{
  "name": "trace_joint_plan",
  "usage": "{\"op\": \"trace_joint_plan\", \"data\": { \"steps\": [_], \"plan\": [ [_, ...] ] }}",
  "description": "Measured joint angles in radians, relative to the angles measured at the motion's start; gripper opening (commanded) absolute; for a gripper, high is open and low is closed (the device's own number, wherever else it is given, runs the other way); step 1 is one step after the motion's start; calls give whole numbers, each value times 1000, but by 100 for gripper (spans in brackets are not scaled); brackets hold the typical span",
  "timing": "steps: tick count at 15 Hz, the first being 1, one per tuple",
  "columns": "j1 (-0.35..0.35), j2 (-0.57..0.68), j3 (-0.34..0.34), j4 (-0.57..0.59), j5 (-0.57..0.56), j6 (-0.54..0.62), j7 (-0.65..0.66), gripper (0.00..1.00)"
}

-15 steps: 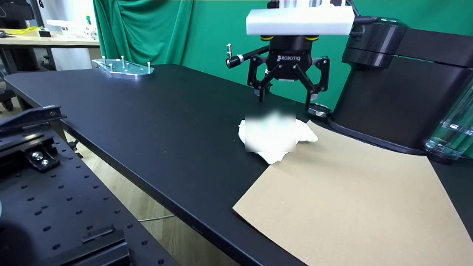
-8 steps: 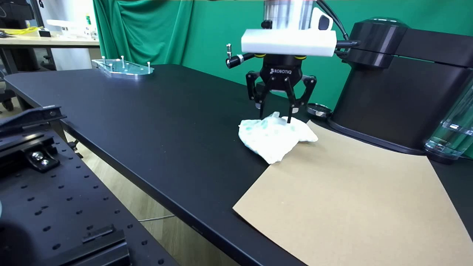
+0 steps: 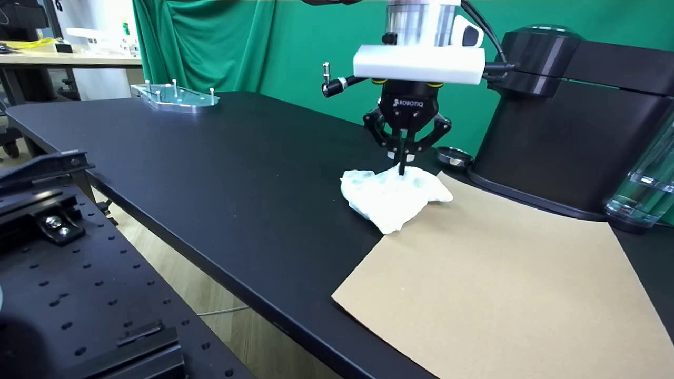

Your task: Hang the cloth on the black stand

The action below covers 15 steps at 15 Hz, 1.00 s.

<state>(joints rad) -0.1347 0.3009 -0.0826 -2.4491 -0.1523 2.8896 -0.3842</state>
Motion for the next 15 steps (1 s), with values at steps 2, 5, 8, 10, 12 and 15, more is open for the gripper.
{"op": "trace_joint_plan", "data": {
  "steps": [2,5,8,10,12,15],
  "plan": [
    [3,-3,-2,27,1,-50,44,0],
    [19,-20,-3,78,5,-157,124,0],
    [50,-50,-1,137,10,-240,196,0],
    [75,-69,5,182,14,-281,235,0],
    [99,-81,19,234,17,-314,275,0],
    [140,-83,43,316,15,-342,327,0]
  ]
}}
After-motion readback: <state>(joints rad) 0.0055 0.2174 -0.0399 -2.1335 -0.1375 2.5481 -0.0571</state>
